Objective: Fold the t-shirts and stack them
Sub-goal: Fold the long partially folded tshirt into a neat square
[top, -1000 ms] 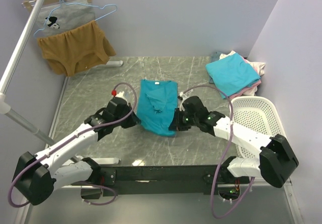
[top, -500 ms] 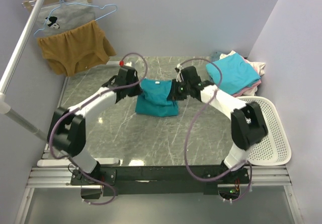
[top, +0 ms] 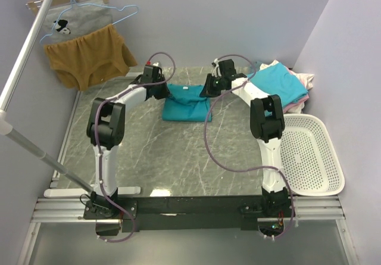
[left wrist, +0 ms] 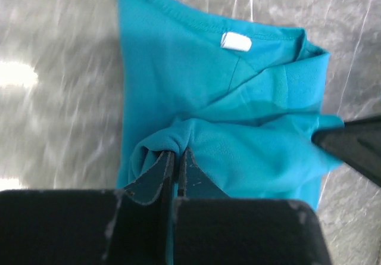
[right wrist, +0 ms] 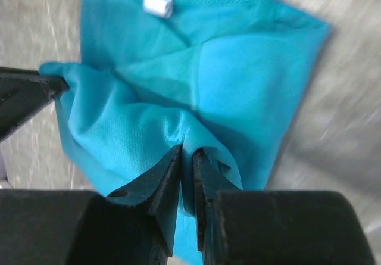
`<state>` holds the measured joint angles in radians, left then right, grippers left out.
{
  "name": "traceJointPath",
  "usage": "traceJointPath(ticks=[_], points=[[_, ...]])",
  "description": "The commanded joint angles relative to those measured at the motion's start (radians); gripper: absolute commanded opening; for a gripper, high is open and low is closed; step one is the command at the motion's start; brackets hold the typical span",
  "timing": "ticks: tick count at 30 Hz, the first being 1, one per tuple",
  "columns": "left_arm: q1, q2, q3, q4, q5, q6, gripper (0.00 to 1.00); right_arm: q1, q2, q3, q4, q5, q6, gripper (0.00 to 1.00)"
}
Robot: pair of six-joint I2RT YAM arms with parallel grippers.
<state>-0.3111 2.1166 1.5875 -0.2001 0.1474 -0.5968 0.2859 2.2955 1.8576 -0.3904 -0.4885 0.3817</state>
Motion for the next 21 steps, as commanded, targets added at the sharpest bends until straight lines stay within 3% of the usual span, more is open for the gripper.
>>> traceJointPath(ticks=[1,3,4,6,9,10,15,21], points=[[0.023,0.092,0.175,0.084,0.09,0.049,0.01,-0.042,0.073,0.184,0.01,-0.045,0.028,0.22],[0.038,0.134,0.265,0.094,0.11,0.057,0.01,-0.06,0.103,0.242,0.066,-0.064,0.046,0.31],[0.044,0.175,0.294,0.097,0.133,0.049,0.01,-0.062,0.143,0.271,0.073,-0.071,0.052,0.48],[0.064,0.204,0.35,0.134,0.164,0.026,0.48,-0.07,0.168,0.307,0.166,-0.071,0.06,0.6],[0.093,0.214,0.332,0.236,0.144,0.005,0.92,-0.083,0.177,0.286,0.279,-0.047,0.059,0.65],[0.099,0.195,0.3,0.279,0.135,0.003,0.99,-0.093,0.145,0.257,0.318,-0.041,0.06,0.67],[0.116,0.077,0.189,0.311,0.11,0.04,0.99,-0.093,-0.002,0.04,0.469,-0.016,0.042,0.7],[0.115,0.009,0.074,0.311,0.338,0.038,0.99,-0.039,-0.051,0.032,0.315,-0.075,-0.004,0.71]])
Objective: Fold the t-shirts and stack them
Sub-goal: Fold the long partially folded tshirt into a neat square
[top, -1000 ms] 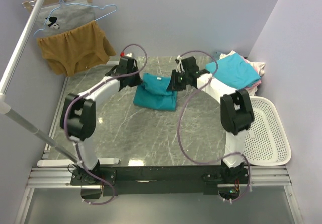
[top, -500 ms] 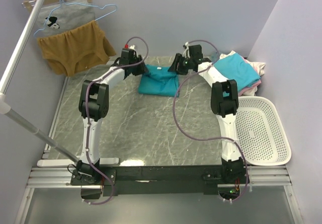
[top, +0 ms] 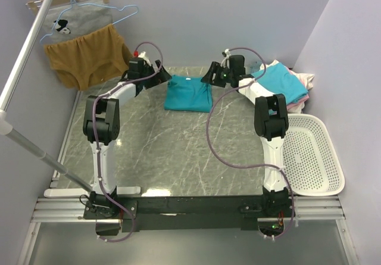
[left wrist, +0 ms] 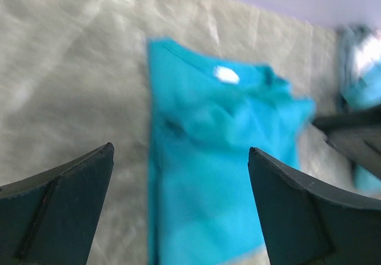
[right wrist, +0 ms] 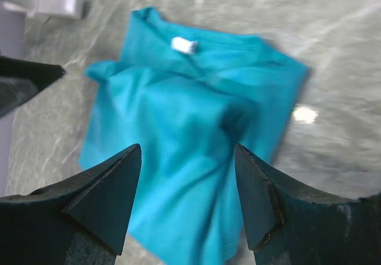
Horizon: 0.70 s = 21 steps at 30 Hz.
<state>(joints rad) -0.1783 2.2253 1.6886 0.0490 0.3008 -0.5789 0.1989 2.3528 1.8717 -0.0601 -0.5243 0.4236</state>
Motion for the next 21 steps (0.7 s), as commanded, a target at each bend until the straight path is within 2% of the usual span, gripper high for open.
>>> traceJointPath(ticks=[1,3,6,11,14,17,21], points=[[-0.02,-0.098,-0.032,0.066,0.219,0.017,0.99,0.056,-0.122,0.0,-0.004,-0.037,-0.052,0.71],[-0.027,-0.075,-0.026,0.074,0.264,0.014,0.99,0.072,-0.106,-0.005,-0.018,-0.049,-0.054,0.71],[-0.032,-0.017,0.023,0.042,0.251,0.027,0.99,0.085,-0.063,0.066,-0.081,-0.011,-0.074,0.71],[-0.032,0.048,0.069,0.034,0.143,0.108,0.99,0.093,-0.007,0.138,-0.151,0.116,-0.144,0.71],[-0.029,0.042,0.022,0.089,0.074,0.154,0.99,0.091,-0.036,0.09,-0.132,0.201,-0.193,0.72],[-0.027,0.039,0.002,0.077,0.031,0.191,0.99,0.089,-0.047,0.086,-0.173,0.279,-0.239,0.73],[-0.027,0.022,-0.058,0.098,0.049,0.198,0.99,0.076,-0.03,0.092,-0.211,0.284,-0.235,0.73]])
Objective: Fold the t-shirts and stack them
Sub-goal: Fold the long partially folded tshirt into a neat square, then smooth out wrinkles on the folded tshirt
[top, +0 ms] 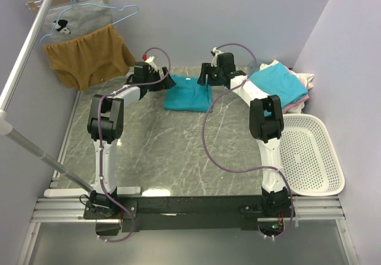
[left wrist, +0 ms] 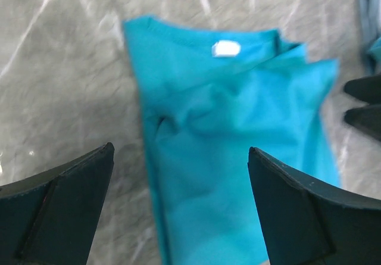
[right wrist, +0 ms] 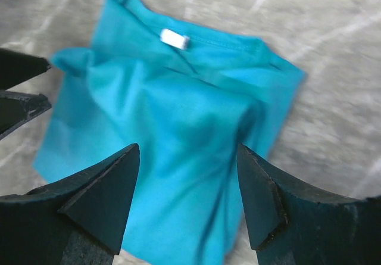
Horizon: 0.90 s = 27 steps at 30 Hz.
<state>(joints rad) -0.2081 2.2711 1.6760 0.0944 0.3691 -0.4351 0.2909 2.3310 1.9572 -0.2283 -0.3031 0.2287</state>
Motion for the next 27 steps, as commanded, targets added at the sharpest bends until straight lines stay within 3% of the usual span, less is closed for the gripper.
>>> traceJointPath(ticks=[1,12,18,21,23,24,25,27], points=[[0.003,-0.022,-0.05,0.047,-0.013,0.053,0.99,-0.019,-0.002,0.006,-0.051,0.043,-0.035,0.73],[0.003,-0.021,-0.124,0.067,0.071,0.027,0.99,-0.048,0.042,0.014,-0.134,-0.086,0.11,0.73],[0.003,-0.018,-0.179,0.107,0.122,-0.037,0.97,-0.049,0.05,-0.073,-0.068,-0.192,0.169,0.73],[0.003,-0.007,-0.197,0.113,0.151,-0.068,0.8,-0.049,0.053,-0.086,-0.056,-0.221,0.193,0.67],[0.003,-0.013,-0.214,0.125,0.159,-0.086,0.58,-0.049,0.047,-0.127,-0.036,-0.249,0.205,0.59],[0.003,-0.016,-0.237,0.128,0.159,-0.093,0.49,-0.049,0.039,-0.139,-0.028,-0.26,0.215,0.49],[0.003,-0.021,-0.249,0.13,0.157,-0.097,0.34,-0.049,0.033,-0.176,-0.016,-0.281,0.222,0.43],[0.003,-0.039,-0.295,0.14,0.16,-0.113,0.22,-0.049,0.005,-0.22,0.026,-0.3,0.241,0.25]])
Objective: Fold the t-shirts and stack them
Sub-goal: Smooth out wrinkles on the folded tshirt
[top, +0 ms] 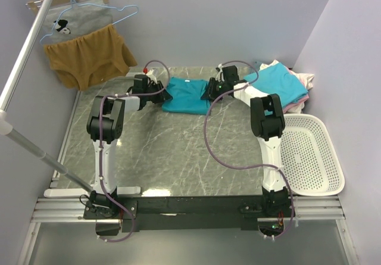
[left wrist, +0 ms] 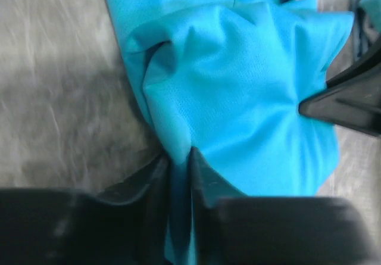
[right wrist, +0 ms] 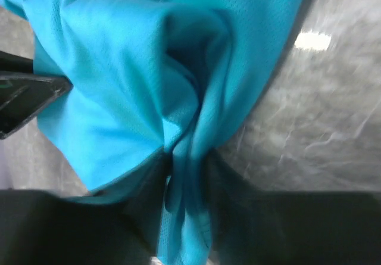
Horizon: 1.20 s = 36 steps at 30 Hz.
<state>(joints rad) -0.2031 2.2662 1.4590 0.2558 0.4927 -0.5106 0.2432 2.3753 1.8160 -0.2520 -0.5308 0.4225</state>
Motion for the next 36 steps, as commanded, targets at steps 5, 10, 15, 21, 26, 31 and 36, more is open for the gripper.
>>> traceJointPath(ticks=[5,10,15,21,26,31,36], points=[[-0.016,-0.15,-0.221,-0.013,0.011,-0.065,0.04,0.013,-0.189,-0.325,0.163,-0.092,0.073,0.13],[-0.047,-0.305,-0.448,-0.019,-0.04,-0.109,0.04,0.051,-0.349,-0.599,0.229,-0.084,0.091,0.13],[-0.117,-0.505,-0.676,-0.049,-0.1,-0.152,0.1,0.126,-0.557,-0.867,0.276,-0.019,0.133,0.27],[-0.183,-0.795,-0.864,-0.095,-0.255,-0.189,0.55,0.209,-0.781,-1.023,0.223,0.141,0.13,0.55],[-0.186,-0.973,-0.85,-0.184,-0.42,-0.125,0.76,0.208,-0.907,-1.028,0.163,0.294,0.079,0.57],[-0.185,-0.949,-0.781,-0.17,-0.483,-0.043,0.78,0.205,-0.897,-0.954,0.152,0.33,0.007,0.6],[-0.185,-0.817,-0.735,-0.089,-0.413,-0.037,0.71,0.203,-0.791,-0.865,0.163,0.304,-0.036,0.59]])
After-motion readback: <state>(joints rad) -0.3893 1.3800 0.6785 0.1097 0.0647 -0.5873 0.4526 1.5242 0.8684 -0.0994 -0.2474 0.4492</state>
